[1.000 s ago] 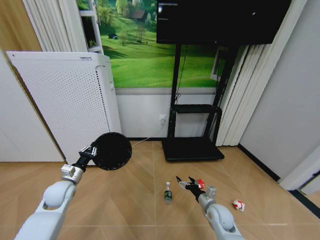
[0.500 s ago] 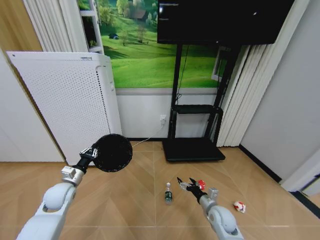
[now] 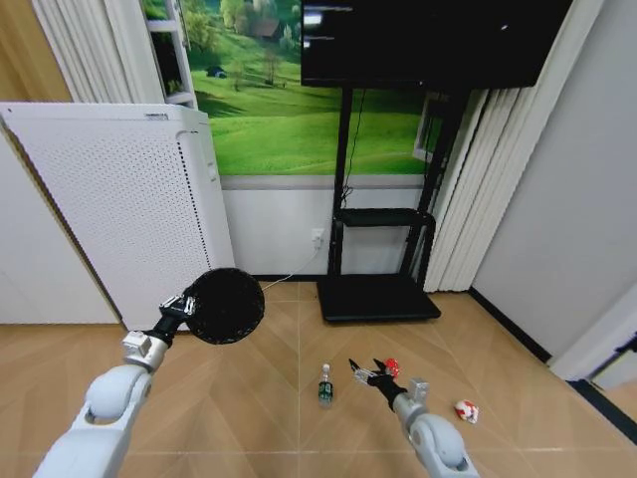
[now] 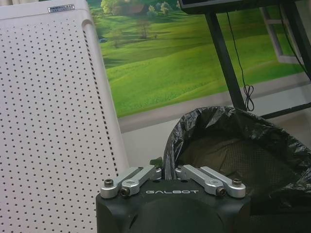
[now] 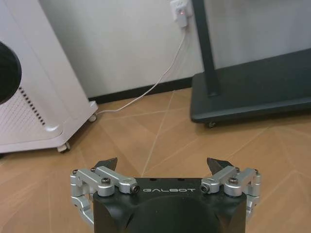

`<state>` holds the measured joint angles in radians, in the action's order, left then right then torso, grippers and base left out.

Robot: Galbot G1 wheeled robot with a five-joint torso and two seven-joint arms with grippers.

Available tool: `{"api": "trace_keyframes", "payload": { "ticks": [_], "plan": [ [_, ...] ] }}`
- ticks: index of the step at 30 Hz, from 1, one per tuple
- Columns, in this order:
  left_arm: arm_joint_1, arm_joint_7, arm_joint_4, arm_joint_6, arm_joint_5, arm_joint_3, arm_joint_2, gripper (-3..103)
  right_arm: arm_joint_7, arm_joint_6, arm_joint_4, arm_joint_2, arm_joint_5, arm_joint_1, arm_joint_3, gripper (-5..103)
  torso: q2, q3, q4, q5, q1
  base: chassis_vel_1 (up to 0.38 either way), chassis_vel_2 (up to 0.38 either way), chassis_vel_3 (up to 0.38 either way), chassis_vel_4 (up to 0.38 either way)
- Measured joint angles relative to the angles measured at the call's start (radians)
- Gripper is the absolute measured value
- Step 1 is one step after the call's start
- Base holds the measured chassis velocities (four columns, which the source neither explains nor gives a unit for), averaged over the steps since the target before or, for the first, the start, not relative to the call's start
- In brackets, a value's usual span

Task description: Pick up the trash bin and place the garbage on the floor into it.

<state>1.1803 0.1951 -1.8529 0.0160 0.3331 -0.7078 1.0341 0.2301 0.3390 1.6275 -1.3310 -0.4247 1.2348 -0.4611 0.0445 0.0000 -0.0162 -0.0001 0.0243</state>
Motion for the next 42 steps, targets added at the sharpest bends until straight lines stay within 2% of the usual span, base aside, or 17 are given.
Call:
{"api": "trace_keyframes", "payload": {
  "ticks": [3,6,8,9,11,12,14,16,21,23,28,33,36,42],
  "plan": [
    [0.012,-0.001,-0.01,-0.003,0.004,-0.01,-0.005,7,0.006,0.031,-0.069,0.007,-0.01,-0.074,0.054,100,0.0,0.0,0.0003,0.0001,0.0,0.0,0.0,0.0,0.0],
    [0.027,-0.003,-0.02,-0.007,0.01,-0.021,-0.008,7,0.051,0.051,-0.145,0.025,-0.034,-0.152,0.116,100,0.0,0.0,0.0005,0.0002,0.0,0.0,0.0,0.0,0.0],
    [0.038,-0.003,-0.025,-0.007,0.012,-0.033,-0.01,7,0.168,0.044,-0.224,0.055,-0.046,-0.229,0.18,100,0.0,0.0,0.0003,0.0001,0.0,0.0,0.0,0.0,0.0],
    [0.038,-0.003,-0.025,-0.007,0.012,-0.033,-0.01,7,0.168,0.044,-0.224,0.055,-0.046,-0.229,0.18,100,0.0,0.0,0.0003,0.0001,0.0,0.0,0.0,0.0,0.0],
    [0.051,-0.001,-0.031,-0.007,0.014,-0.049,-0.013,7,0.3,0.035,-0.303,0.082,-0.048,-0.302,0.241,100,0.0,0.0,0.0002,0.0,0.0,0.0,0.0,0.0,0.0],
    [0.051,-0.001,-0.031,-0.007,0.014,-0.049,-0.013,7,0.3,0.035,-0.303,0.082,-0.048,-0.302,0.241,100,0.0,0.0,0.0002,0.0,0.0,0.0,0.0,0.0,0.0],
    [0.061,0.002,-0.034,-0.007,0.016,-0.064,-0.018,7,0.38,0.014,-0.394,0.084,-0.03,-0.368,0.298,100,0.0,0.0,0.0002,0.0,0.0,0.0,0.0,0.0,0.0],
    [0.066,0.006,-0.038,-0.007,0.018,-0.075,-0.021,7,0.398,-0.011,-0.483,0.067,0.014,-0.426,0.34,100,0.0,0.0,0.0002,0.0,0.0,0.0,0.0,0.0,0.0],
    [0.069,0.009,-0.045,-0.007,0.023,-0.083,-0.021,7,0.364,-0.035,-0.626,0.015,0.066,-0.515,0.385,100,0.0,0.0,0.0004,0.0,0.0,0.0,0.0,0.0,0.0],
    [0.069,0.009,-0.049,-0.007,0.023,-0.082,-0.021,7,0.314,-0.034,-0.674,-0.015,0.084,-0.539,0.39,100,0.0,0.0,0.0004,0.0001,0.0,0.0,0.0,0.0,0.0],
    [0.068,0.01,-0.053,-0.007,0.023,-0.077,-0.016,7,0.247,-0.013,-0.685,-0.028,0.088,-0.537,0.379,100,0.0,0.0,0.0004,0.0,0.0,0.0,0.0,0.0,0.0],
    [0.068,0.011,-0.055,-0.007,0.023,-0.077,-0.013,7,0.228,-0.005,-0.683,-0.028,0.089,-0.531,0.377,100,0.0,0.0,0.0003,0.0,0.0,0.0,0.0,0.0,0.0],
    [0.071,0.019,-0.057,-0.007,0.022,-0.077,-0.005,7,0.146,0.034,-0.666,-0.024,0.087,-0.498,0.36,100,0.0,0.0,0.0002,0.0,0.0,0.0,0.0,0.0,0.0],
    [0.052,0.02,-0.056,-0.007,0.019,-0.057,0.0,7,0.063,0.103,-0.615,-0.014,0.048,-0.42,0.343,100,0.0,0.0,0.0001,0.0002,0.0,0.0,0.0,0.0,0.0]
  ]
}}
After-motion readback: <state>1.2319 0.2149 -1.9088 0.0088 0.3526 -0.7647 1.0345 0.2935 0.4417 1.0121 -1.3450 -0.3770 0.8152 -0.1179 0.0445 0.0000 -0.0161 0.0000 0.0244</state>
